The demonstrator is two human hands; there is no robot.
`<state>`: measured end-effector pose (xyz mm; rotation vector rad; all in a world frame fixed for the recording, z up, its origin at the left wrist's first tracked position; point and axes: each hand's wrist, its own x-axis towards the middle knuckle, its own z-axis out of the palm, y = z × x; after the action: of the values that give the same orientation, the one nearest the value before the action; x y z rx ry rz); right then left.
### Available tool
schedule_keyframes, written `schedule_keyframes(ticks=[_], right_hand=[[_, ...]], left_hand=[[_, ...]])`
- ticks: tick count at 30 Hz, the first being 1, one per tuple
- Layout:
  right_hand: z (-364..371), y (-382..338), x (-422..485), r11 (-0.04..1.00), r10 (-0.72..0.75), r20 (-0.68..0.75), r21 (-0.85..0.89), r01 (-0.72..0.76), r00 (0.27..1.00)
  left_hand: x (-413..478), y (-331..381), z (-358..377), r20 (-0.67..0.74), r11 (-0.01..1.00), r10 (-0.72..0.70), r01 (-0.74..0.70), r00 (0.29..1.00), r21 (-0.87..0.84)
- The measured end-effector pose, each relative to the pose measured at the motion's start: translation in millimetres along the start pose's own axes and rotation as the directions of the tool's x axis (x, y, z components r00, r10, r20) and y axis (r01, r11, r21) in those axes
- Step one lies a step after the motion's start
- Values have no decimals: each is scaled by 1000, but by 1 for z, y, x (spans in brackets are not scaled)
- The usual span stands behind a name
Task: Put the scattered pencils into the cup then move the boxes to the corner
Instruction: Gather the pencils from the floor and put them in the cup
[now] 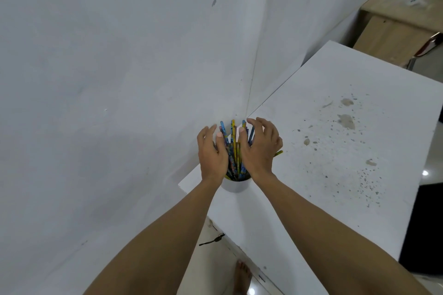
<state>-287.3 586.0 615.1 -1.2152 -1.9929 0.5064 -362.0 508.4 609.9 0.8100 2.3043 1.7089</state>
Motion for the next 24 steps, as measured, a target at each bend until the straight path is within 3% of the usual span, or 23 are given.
schedule_keyframes(ticks=[5,8,10,13,18,24], right_hand=[[-11,9,-10,996,64,-92,-57,-69,994],[-13,17,-17,972,230,-105,-20,-233,968],[-13,23,-18,918,377,-48,149,-367,925],[-11,27,-16,741,483,154,453,-496,862],[-7,18,-1,720,355,302,516,-465,885],[8,3,16,789,147,398,504,-350,905]], left_hand=[[-8,-5,3,-101,999,-44,42,994,-23],[-12,-7,4,-102,993,-108,102,989,-64],[-13,-5,6,-95,981,-162,150,982,-124],[-13,-3,9,-76,971,-194,180,978,-157],[-3,2,17,49,973,-174,180,983,-142],[19,13,26,65,991,-106,111,992,-80]])
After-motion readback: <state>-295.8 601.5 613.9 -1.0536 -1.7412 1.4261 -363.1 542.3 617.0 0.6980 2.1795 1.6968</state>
